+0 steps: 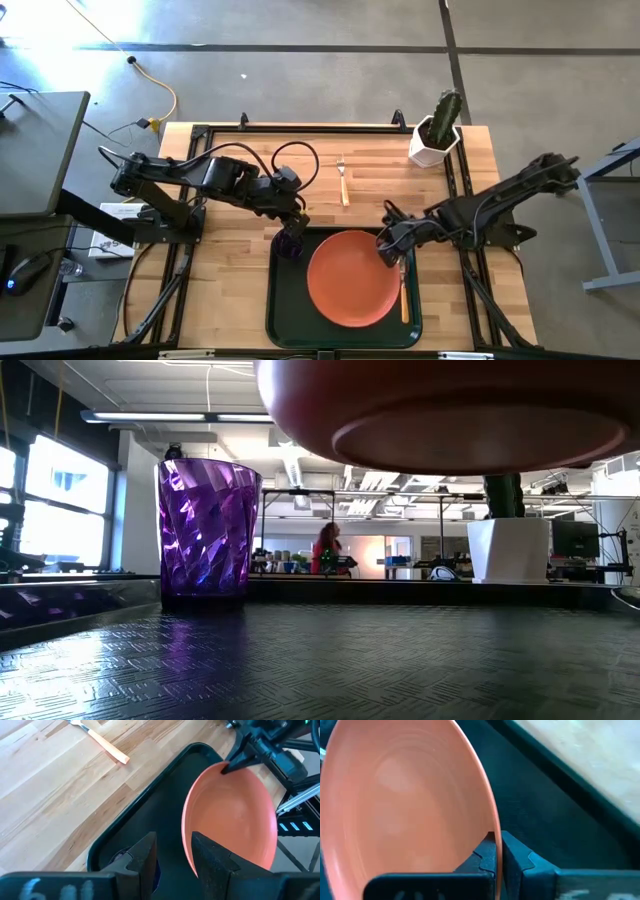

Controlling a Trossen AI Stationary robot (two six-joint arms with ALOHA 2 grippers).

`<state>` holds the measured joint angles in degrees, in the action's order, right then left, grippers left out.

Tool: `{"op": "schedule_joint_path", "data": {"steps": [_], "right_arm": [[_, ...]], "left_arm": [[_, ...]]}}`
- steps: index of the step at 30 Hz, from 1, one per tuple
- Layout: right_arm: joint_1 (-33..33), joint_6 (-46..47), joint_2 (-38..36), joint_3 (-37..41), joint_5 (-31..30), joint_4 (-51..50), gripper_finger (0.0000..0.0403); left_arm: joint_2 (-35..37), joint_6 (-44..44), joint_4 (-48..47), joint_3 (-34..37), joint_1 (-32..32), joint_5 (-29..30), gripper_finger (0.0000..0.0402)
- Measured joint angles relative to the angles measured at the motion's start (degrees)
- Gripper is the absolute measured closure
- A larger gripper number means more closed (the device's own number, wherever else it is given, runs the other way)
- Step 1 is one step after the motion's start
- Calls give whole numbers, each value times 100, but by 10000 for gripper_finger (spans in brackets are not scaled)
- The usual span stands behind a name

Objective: Pick and place plate/cup/fork/spoon on tray
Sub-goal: Put the orange plate on the dark green tray

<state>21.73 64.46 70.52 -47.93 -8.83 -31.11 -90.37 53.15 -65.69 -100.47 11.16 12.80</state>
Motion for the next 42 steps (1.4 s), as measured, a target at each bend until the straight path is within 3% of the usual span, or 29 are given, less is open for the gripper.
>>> {"op": "schedule_joint_path", "data": {"steps": [6,18,42], "right_arm": [[172,200,265,412,-14,1009,403],[270,198,1345,460,36,1697,403],[105,711,1965,451,335,1875,403]], "left_arm": [[-2,9,-1,0,0,0,287],[-4,13,2,0,0,0,287],[-7,-36,0,0,0,0,287]]}}
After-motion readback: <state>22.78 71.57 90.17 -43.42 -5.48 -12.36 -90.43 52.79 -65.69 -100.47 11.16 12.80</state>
